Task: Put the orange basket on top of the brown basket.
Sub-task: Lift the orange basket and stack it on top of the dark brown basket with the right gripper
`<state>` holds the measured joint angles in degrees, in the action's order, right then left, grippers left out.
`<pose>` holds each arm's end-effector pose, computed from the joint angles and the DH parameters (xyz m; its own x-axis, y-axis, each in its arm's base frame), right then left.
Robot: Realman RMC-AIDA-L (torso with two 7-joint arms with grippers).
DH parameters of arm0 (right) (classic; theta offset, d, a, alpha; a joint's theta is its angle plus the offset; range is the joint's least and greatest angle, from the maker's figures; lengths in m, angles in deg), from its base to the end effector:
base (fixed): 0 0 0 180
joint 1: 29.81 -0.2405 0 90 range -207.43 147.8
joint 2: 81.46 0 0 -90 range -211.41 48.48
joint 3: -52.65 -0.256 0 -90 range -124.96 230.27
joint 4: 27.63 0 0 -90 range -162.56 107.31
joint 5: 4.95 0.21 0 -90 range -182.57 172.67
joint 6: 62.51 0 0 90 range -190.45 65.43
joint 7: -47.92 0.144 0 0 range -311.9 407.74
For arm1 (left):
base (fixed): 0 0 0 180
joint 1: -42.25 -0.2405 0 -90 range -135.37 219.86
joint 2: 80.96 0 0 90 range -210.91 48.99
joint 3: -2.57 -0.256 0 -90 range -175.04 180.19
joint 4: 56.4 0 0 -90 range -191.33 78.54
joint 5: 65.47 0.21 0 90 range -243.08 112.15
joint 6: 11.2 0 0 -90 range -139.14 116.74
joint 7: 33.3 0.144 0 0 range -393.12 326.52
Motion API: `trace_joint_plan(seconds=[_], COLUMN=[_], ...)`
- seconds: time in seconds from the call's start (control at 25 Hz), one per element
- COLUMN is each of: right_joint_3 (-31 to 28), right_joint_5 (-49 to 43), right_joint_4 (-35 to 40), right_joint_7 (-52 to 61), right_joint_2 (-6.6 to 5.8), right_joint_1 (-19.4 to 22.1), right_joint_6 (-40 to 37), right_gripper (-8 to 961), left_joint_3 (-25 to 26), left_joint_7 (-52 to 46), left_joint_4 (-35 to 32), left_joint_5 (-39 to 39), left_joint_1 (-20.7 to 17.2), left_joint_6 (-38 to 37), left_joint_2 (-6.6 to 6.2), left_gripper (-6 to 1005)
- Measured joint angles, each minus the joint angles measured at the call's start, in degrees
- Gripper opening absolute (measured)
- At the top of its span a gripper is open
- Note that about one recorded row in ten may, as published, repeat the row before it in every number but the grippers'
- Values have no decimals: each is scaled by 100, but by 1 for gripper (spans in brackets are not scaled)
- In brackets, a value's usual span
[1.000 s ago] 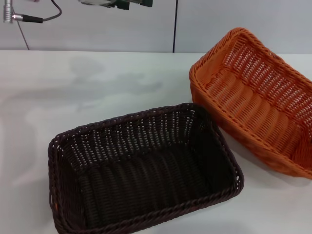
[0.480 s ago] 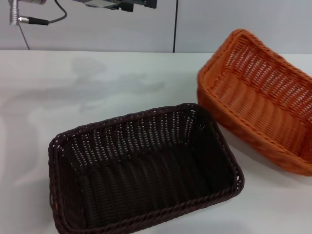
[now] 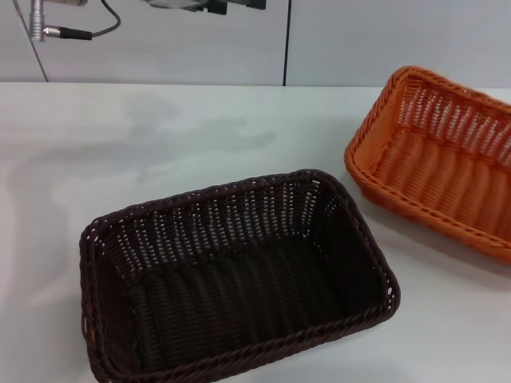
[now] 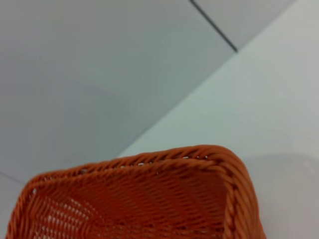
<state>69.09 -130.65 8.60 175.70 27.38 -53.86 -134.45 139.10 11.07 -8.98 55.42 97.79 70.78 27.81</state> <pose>0.4013 0.3225 0.1246 -0.0353 -0.6330 -0.7733 -0.9954 0.0912 -0.0292 -0.1087 0.4611 0.0934 0.6167 0.6215 0.4831 0.7434 -0.6617 -0.0978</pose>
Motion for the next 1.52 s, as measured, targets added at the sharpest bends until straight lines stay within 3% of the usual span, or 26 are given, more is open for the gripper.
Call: trace_joint_plan(seconds=[0.32, 0.68, 1.04, 1.08, 1.24, 1.4, 1.44, 1.52], right_joint_3=[-1, -7, -9, -9, -9, -8, -7, -7], right_joint_5=[621, 1521, 3044, 3044, 3498, 3623, 3639, 3643], right_joint_4=[-59, -60, -63, -63, -63, -34, -7, 3], right_joint_7=[-405, -786, -1511, -1511, -1777, -1872, -1904, -1906], right_joint_2=[95, 149, 266, 266, 269, 269, 269, 268], right_joint_1=[46, 139, 342, 342, 430, 433, 426, 417], right_joint_6=[183, 117, -761, -761, -1337, -1824, -2112, -2243], right_gripper=[276, 274, 273, 273, 273, 270, 268, 262], left_joint_3=[-7, -12, 49, 58, 60, 60, 60, 60], left_joint_7=[113, 166, 283, 441, 699, 1359, 1359, 1929], left_joint_4=[8, -50, 11, 64, 173, 257, 257, 258], left_joint_5=[-6, -6, -14, -90, -268, -783, -783, -1200], left_joint_1=[-19, -15, -94, -176, -329, -643, -643, -865], left_joint_6=[-53, -85, -194, -534, -943, -1624, -1624, -2014], left_joint_2=[98, 109, 200, 273, 375, 613, 613, 789], left_gripper=[840, 839, 839, 839, 839, 839, 839, 839])
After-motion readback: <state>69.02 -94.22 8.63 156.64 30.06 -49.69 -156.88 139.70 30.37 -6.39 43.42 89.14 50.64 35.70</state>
